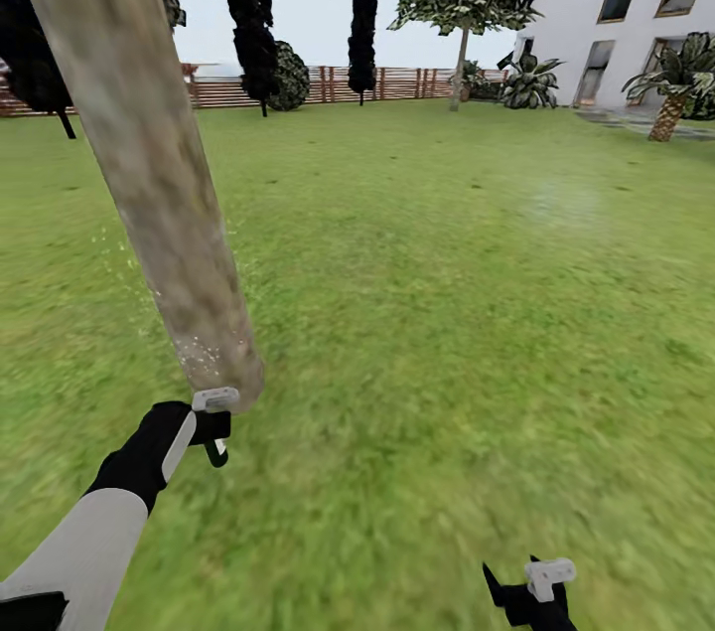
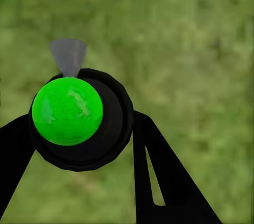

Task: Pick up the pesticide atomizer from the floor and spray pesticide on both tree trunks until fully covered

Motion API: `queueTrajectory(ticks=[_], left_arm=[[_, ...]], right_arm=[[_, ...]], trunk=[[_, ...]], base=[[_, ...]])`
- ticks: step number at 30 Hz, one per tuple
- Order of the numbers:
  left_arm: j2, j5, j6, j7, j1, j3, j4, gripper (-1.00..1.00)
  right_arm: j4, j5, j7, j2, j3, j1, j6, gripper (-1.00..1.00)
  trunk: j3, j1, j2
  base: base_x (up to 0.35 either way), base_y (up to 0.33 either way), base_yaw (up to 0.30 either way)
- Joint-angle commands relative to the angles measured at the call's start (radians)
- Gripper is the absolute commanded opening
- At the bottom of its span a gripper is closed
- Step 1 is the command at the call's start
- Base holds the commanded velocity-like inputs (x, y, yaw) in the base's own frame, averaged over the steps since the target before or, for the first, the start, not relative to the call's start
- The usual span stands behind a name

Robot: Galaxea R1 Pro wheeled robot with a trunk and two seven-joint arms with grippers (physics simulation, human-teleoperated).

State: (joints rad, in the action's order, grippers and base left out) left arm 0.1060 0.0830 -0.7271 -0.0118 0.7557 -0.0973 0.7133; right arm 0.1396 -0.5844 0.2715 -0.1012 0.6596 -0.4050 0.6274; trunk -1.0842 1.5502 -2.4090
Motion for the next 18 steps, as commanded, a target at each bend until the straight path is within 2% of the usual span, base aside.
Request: queueTrajectory(ticks=[1, 5, 18], left_arm=[[0.000, 0.000, 0.000, 0.000, 0.000, 0.000, 0.000, -1.00], [0.000, 0.000, 0.000, 0.000, 0.000, 0.000, 0.000, -1.00], [-0.009, -0.002, 0.001, 0.005, -0.001, -0.001, -0.001, -1.00]], right_arm=[[0.000, 0.000, 0.000, 0.000, 0.000, 0.000, 0.000, 1.00], [0.000, 0.000, 0.000, 0.000, 0.000, 0.000, 0.000, 1.00], [0.000, 0.001, 0.000, 0.000, 0.000, 0.000, 0.000, 1.00]], trunk=[[0.000, 0.000, 0.000], [0.000, 0.000, 0.000], [0.000, 0.000, 0.000]], base=[[0.180, -0.239, 0.278], [0.174, -0.240, 0.278], [0.043, -0.271, 0.278]])
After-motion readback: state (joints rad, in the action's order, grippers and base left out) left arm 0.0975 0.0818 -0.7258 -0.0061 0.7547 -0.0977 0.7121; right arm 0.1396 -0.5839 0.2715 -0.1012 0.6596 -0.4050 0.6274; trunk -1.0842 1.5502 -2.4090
